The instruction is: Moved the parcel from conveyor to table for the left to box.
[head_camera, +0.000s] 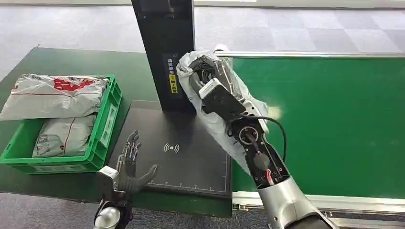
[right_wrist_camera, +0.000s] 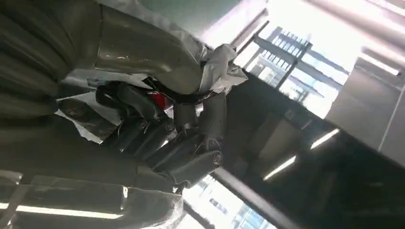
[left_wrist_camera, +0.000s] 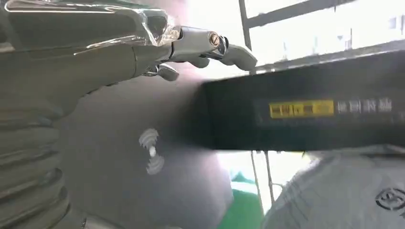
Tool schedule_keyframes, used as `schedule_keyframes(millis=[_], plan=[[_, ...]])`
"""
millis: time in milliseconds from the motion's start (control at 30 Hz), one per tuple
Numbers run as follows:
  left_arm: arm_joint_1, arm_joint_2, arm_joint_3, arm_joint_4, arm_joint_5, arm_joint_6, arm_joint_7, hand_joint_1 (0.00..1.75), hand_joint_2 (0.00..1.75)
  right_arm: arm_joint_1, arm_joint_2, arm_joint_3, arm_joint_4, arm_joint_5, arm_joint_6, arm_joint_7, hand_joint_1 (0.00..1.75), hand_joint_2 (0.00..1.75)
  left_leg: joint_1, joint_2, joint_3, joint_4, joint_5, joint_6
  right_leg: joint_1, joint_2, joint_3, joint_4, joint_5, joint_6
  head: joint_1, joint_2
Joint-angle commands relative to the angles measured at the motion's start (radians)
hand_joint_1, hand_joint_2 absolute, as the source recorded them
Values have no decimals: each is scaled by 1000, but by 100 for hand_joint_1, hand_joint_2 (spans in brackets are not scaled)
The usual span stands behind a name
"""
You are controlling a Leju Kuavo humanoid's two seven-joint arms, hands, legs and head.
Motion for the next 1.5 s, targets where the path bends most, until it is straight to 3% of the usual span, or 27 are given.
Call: schedule_keyframes(millis=[33,200,433,467,500,967,1100,1133,1300,1500], plan=[[10,56,134,-52,-54,12,38,0,175,-16,74,137,194,-113,92,-5,175,175,1,4,1,-2,1,-1,1,6,-1,-1,2,-1,0,0],[54,56,199,-116,-77,14,39,0,175,28,98,193,322,-182,113,-46,175,175,1,4,4,-4,0,0,1,6,2,-3,2,-1,0,0],[81,36,204,-140,-83,7,34,0,175,58,104,215,367,-198,113,-62,175,175,0,1,2,-2,0,0,1,2,1,-1,0,0,0,0],[84,32,202,-140,-83,6,34,0,175,59,103,215,369,-200,116,-63,54,175,1,1,2,-2,0,0,1,3,1,-2,1,0,0,0],[84,31,201,-140,-85,7,33,0,175,55,102,217,372,-199,119,-60,0,175,1,1,2,-3,1,0,1,3,1,-3,1,0,0,0],[84,31,202,-141,-84,7,34,0,175,49,103,217,372,-201,122,-56,0,175,1,-1,1,-2,1,0,1,1,0,-2,1,0,0,0],[68,32,204,-137,-83,5,35,0,175,46,101,180,323,-267,168,-67,0,175,0,-1,0,-1,1,0,0,1,-1,0,0,0,0,0],[67,32,200,-136,-84,4,35,0,175,46,102,161,311,-300,193,-69,0,0,0,-1,-1,0,1,0,1,1,-1,-1,1,0,0,0],[60,29,173,-134,-95,6,32,0,175,9,93,113,256,-375,228,-45,0,0,0,-2,-2,0,1,0,1,0,-2,0,0,0,0,0],[69,31,133,-183,-112,-2,26,0,175,4,31,58,58,-395,105,-44,0,0,0,-3,-2,1,1,0,0,-2,-2,1,0,0,0,0]])
